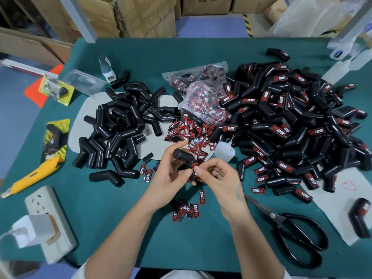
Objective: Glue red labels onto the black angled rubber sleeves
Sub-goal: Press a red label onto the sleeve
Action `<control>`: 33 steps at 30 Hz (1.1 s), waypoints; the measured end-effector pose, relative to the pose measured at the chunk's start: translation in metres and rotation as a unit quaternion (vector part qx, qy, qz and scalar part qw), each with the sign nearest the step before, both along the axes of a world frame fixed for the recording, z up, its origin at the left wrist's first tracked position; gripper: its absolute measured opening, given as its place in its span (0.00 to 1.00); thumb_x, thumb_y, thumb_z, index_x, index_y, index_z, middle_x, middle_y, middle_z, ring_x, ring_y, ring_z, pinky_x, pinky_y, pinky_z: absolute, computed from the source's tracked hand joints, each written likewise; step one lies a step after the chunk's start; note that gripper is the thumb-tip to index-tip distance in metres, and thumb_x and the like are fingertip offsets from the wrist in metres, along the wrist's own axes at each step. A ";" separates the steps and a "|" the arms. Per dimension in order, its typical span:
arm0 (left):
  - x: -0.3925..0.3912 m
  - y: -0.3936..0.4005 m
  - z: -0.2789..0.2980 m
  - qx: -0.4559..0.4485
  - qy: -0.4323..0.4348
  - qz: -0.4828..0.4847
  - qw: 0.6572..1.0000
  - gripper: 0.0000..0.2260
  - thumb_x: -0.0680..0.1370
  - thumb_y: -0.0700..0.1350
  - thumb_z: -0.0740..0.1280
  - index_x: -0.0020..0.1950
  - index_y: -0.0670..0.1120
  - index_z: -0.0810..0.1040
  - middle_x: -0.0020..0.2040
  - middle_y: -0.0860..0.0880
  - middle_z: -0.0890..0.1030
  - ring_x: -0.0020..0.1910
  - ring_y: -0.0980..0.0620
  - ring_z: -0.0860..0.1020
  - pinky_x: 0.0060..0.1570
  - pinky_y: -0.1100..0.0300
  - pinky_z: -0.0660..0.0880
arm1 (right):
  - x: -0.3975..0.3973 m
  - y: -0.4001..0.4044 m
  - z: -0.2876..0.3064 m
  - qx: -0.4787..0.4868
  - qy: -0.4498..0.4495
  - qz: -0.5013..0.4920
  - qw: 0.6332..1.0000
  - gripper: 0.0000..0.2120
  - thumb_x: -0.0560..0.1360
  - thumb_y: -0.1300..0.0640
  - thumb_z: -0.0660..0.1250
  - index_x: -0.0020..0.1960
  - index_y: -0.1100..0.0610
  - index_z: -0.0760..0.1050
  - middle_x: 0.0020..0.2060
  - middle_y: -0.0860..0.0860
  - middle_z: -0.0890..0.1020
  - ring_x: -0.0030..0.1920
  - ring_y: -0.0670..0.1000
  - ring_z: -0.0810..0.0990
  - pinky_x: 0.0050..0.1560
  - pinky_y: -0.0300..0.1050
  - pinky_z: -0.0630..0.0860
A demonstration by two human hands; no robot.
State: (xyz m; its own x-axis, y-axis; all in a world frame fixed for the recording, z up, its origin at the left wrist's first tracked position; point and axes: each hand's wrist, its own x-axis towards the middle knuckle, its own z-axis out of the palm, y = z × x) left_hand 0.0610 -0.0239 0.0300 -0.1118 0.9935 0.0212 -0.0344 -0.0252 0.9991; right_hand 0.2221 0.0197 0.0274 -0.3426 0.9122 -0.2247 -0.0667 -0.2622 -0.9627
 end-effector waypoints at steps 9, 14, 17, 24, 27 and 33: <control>0.001 0.001 -0.001 0.005 -0.015 0.007 1.000 0.27 0.80 0.29 0.63 0.75 0.50 0.65 0.53 0.57 0.78 0.48 0.55 0.78 0.45 0.58 0.81 | -0.001 -0.001 0.001 -0.008 -0.005 0.001 1.000 0.10 0.70 0.44 0.79 0.43 0.49 0.83 0.41 0.50 0.87 0.44 0.48 0.82 0.56 0.56 0.78; 0.002 0.001 -0.002 0.000 -0.022 0.012 1.000 0.27 0.80 0.30 0.64 0.75 0.50 0.65 0.53 0.56 0.78 0.48 0.54 0.78 0.44 0.57 0.82 | -0.002 -0.001 0.001 -0.012 -0.004 -0.001 1.000 0.10 0.69 0.44 0.78 0.43 0.49 0.83 0.41 0.50 0.87 0.45 0.49 0.81 0.55 0.55 0.78; 0.002 0.001 -0.001 -0.002 -0.022 0.015 1.000 0.27 0.80 0.30 0.64 0.74 0.50 0.65 0.52 0.55 0.78 0.48 0.54 0.78 0.45 0.57 0.82 | -0.001 -0.001 0.001 -0.014 -0.004 -0.003 1.000 0.10 0.69 0.44 0.79 0.43 0.50 0.83 0.41 0.51 0.87 0.45 0.49 0.81 0.55 0.55 0.78; 0.003 0.001 0.000 -0.004 -0.026 0.018 0.999 0.26 0.80 0.30 0.64 0.74 0.50 0.66 0.53 0.55 0.77 0.49 0.55 0.78 0.45 0.58 0.81 | -0.001 0.000 0.001 -0.011 -0.003 0.000 1.000 0.09 0.71 0.45 0.78 0.43 0.49 0.83 0.41 0.51 0.87 0.44 0.48 0.82 0.53 0.49 0.79; 0.003 0.001 0.000 -0.005 -0.021 0.020 1.000 0.26 0.80 0.30 0.64 0.74 0.50 0.66 0.53 0.57 0.78 0.49 0.56 0.78 0.45 0.59 0.81 | -0.001 -0.001 0.001 -0.008 0.001 0.000 1.000 0.09 0.71 0.46 0.78 0.43 0.50 0.83 0.41 0.51 0.87 0.44 0.47 0.82 0.50 0.42 0.79; 0.004 0.001 -0.001 -0.007 -0.021 0.031 0.999 0.26 0.79 0.29 0.64 0.73 0.51 0.67 0.54 0.56 0.78 0.50 0.57 0.78 0.47 0.61 0.81 | -0.002 -0.001 0.000 0.002 0.015 -0.003 1.000 0.07 0.72 0.47 0.78 0.43 0.49 0.82 0.40 0.51 0.87 0.41 0.46 0.83 0.47 0.38 0.79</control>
State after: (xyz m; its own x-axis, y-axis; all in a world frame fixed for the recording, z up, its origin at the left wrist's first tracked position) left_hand 0.0652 -0.0232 0.0294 -0.1743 0.9847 0.0016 -0.0743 -0.0148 0.9971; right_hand 0.2197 0.0192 0.0273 -0.3440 0.9151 -0.2104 -0.0966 -0.2574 -0.9615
